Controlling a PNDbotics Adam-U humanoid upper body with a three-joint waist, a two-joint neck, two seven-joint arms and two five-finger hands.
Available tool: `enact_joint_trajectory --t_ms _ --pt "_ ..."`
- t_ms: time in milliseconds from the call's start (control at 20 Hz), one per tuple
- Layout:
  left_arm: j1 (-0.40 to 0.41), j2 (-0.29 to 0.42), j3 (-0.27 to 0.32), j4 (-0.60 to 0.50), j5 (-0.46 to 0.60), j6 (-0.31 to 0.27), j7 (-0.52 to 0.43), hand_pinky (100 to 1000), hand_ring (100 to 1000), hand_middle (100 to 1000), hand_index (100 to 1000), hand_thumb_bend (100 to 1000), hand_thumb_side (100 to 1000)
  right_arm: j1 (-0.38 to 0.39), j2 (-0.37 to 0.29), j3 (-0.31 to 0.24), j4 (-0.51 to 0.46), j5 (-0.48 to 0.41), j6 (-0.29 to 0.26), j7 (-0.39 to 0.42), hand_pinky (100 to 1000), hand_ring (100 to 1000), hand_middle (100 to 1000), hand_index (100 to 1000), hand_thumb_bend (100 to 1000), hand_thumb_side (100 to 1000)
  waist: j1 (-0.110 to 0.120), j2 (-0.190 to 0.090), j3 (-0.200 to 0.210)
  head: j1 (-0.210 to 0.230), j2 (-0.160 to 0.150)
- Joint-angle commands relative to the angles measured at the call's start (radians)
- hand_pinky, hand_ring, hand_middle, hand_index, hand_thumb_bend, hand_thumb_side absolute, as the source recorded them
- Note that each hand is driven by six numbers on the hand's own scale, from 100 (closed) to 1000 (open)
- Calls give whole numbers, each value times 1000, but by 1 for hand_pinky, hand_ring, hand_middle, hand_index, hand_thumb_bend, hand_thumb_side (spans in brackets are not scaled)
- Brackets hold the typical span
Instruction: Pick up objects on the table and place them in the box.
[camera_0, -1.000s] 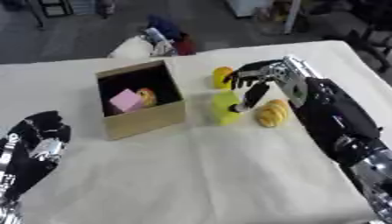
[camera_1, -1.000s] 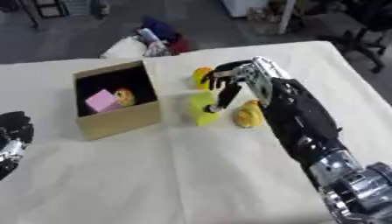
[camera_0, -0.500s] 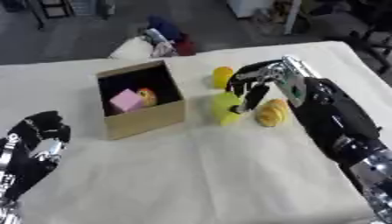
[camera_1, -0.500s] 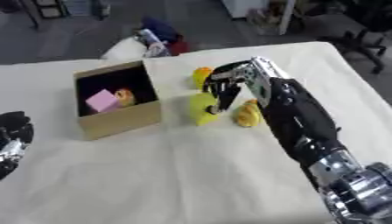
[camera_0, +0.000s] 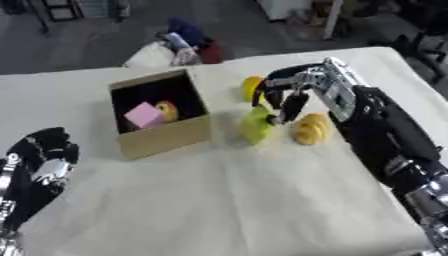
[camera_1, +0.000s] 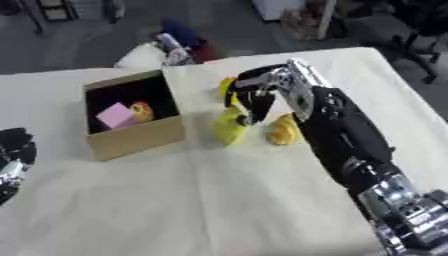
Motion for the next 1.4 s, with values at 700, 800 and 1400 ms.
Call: enact_joint_trajectory --t_ms 700,800,1400 --pt "-5 17 8 -13 -5 -3 4 746 735 681 785 329 440 -12 -45 98 -49 89 -59 117 864 957 1000 1000 462 420 -12 -33 4 1 -13" --pt "-5 17 9 -12 -5 -2 5 746 734 681 785 330 439 -4 -34 99 -38 117 -73 117 864 956 1000 1000 459 418 -9 -33 3 2 -14" --pt "-9 11 8 -13 -2 -2 4 746 734 680 785 332 440 12 41 40 86 184 -45 5 835 921 1000 1000 391 438 6 -23 10 4 -16"
